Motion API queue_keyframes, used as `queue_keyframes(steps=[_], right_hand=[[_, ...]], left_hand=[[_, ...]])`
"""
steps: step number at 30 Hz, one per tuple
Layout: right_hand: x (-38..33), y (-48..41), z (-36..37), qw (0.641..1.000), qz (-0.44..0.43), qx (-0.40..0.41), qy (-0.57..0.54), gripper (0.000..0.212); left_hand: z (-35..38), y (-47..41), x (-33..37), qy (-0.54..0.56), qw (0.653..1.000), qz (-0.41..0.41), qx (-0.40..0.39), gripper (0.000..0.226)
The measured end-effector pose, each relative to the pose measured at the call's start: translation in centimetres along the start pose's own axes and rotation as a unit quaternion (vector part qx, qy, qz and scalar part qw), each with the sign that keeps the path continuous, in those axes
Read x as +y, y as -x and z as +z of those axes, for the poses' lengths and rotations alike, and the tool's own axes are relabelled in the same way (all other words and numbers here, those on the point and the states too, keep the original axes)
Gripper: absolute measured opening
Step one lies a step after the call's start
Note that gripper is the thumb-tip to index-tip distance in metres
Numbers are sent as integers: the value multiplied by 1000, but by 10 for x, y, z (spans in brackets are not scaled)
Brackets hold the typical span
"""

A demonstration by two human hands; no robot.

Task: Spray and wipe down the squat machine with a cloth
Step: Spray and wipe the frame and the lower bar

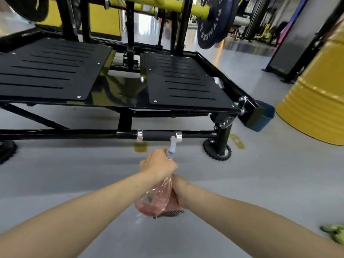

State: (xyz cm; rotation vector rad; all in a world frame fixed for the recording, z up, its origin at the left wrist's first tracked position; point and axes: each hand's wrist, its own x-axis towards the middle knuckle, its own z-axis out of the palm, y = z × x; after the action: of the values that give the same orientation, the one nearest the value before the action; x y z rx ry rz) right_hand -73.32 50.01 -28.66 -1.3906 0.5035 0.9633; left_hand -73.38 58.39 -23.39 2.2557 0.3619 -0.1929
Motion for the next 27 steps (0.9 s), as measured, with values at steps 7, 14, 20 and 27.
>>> queue_keyframes(steps=[7, 14, 20, 27], right_hand=[[3, 24, -12, 998, -22, -36, -51, 47], [7, 32, -10, 996, -19, -38, -72, 45], [11, 24, -2, 997, -15, -57, -42, 46], [16, 18, 17, 997, -23, -65, -17, 43]], left_hand=[[8, -3, 13, -12, 1000, -15, -6, 31], [6, -3, 12, -19, 1000, -24, -2, 31], [2, 2, -2, -22, 999, -37, 30, 31], [-15, 10, -18, -8, 998, -47, 50, 31]])
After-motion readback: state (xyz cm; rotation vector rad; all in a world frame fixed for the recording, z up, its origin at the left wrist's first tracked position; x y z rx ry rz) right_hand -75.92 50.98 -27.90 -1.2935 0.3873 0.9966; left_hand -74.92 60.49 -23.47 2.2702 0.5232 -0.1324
